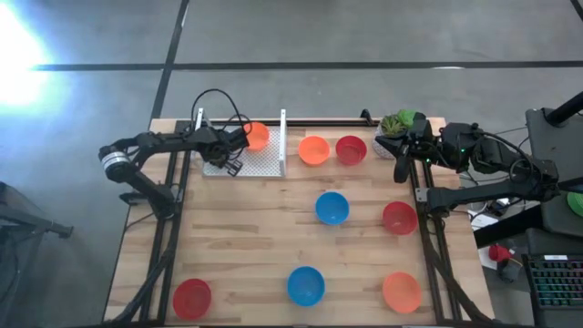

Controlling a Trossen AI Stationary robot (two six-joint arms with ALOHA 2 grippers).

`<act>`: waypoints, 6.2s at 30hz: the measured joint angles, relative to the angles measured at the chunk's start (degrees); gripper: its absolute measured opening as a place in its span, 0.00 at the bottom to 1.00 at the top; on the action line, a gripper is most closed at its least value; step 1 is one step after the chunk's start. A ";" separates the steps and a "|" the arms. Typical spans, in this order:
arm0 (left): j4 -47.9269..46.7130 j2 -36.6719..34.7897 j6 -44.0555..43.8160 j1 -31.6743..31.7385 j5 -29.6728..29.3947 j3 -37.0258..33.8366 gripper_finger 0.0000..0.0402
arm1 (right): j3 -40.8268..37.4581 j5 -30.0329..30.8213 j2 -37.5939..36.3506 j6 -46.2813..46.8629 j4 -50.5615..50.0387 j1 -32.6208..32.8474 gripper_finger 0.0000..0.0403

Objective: Pick & Place Mini bowls
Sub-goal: Adjust the bowls on the shelf, then put the top red bowl on the shelf

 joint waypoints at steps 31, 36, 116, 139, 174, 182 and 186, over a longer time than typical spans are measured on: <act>1.97 -0.07 -2.04 0.41 -6.24 -0.33 0.00 | -0.02 -0.02 0.00 0.13 -0.02 -0.02 0.02; 3.11 -0.07 -2.43 0.61 -6.54 -0.33 0.00 | -0.02 -0.02 0.00 -0.02 -0.02 -0.02 0.02; 22.02 4.01 5.15 8.63 3.11 5.52 0.00 | -0.02 -0.04 -0.03 0.15 -0.08 0.00 0.02; 24.45 4.81 3.98 9.38 5.04 4.30 0.00 | -0.02 -0.04 -0.04 0.15 -0.07 0.00 0.02; 7.51 -27.21 7.10 -5.18 4.77 5.38 0.00 | -0.02 -0.09 -0.04 0.09 -0.06 -0.02 0.02; 6.15 -33.57 7.10 -16.65 4.78 5.38 0.00 | -0.02 -0.14 1.34 -2.67 -0.13 0.02 0.02; 6.25 -34.82 6.74 -21.78 4.78 5.38 0.00 | -0.09 -0.26 3.56 -1.60 -0.74 0.02 0.02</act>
